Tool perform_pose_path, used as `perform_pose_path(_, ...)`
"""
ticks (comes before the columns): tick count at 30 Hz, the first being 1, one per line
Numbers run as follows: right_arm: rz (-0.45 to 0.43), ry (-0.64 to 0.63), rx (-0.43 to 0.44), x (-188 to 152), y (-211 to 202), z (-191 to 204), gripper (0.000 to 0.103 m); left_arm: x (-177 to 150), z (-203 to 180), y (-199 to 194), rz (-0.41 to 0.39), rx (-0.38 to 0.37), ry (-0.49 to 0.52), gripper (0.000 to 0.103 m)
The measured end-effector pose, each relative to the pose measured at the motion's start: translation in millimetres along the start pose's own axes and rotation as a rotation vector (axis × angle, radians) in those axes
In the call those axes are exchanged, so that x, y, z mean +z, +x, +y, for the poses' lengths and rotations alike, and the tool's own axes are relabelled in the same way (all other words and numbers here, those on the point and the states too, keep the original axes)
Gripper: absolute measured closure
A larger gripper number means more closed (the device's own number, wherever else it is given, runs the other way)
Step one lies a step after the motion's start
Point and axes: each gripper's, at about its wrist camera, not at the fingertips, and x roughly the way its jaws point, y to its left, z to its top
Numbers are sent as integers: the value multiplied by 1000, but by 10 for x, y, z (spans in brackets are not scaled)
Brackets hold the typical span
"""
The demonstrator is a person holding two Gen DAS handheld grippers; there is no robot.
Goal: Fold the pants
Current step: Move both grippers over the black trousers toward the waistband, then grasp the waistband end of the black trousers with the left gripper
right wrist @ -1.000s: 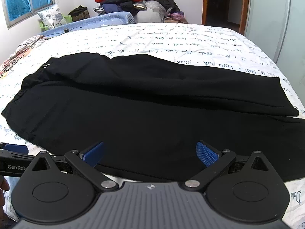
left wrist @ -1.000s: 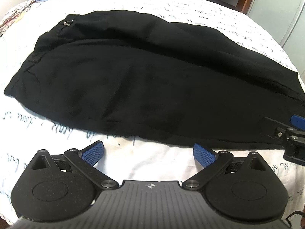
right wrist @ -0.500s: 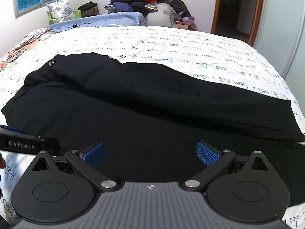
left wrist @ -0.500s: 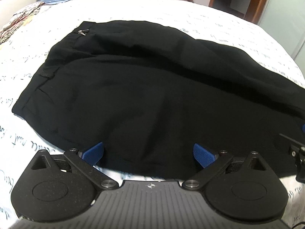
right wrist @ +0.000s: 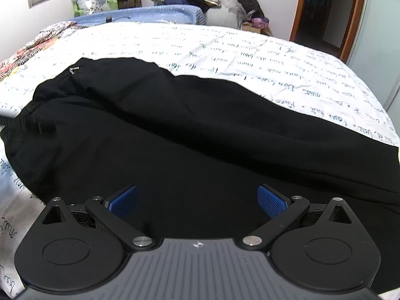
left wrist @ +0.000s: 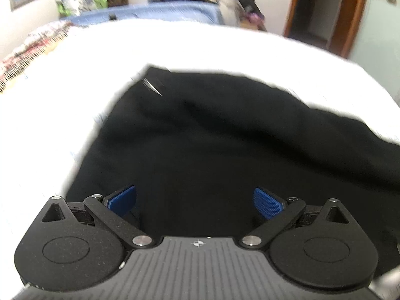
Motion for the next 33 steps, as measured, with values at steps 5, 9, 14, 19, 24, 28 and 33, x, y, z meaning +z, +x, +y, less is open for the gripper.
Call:
perform_pose_path(5,9,17,6,39,94,4,0,628,667,347,-85,1,-92,2)
perform_pose_path(9,20,12,-4,72,164,26,0,1041,1117,900,-61,-124,-221,2)
perform_pose_path(14,29,18,-15,102,197,33,0,1189,1443,1524,46,-272,-405,2)
perform_pose_path(19,47,22,-29,122,250,22,0,1299,1500,1639,7,-392,-427,2)
perform_pose_path(24,61,22,-15,156,343,57,0,1301,1355,1661,62,-520,-359,3)
perform_pose_path(28,63,-8,-4,190,373,111,0,1348,1286,1750,97,-522,-339,6)
perform_pose_path(33,61,-13,15,202,372,148,0,1522,1176,1877,149,-328,-267,81)
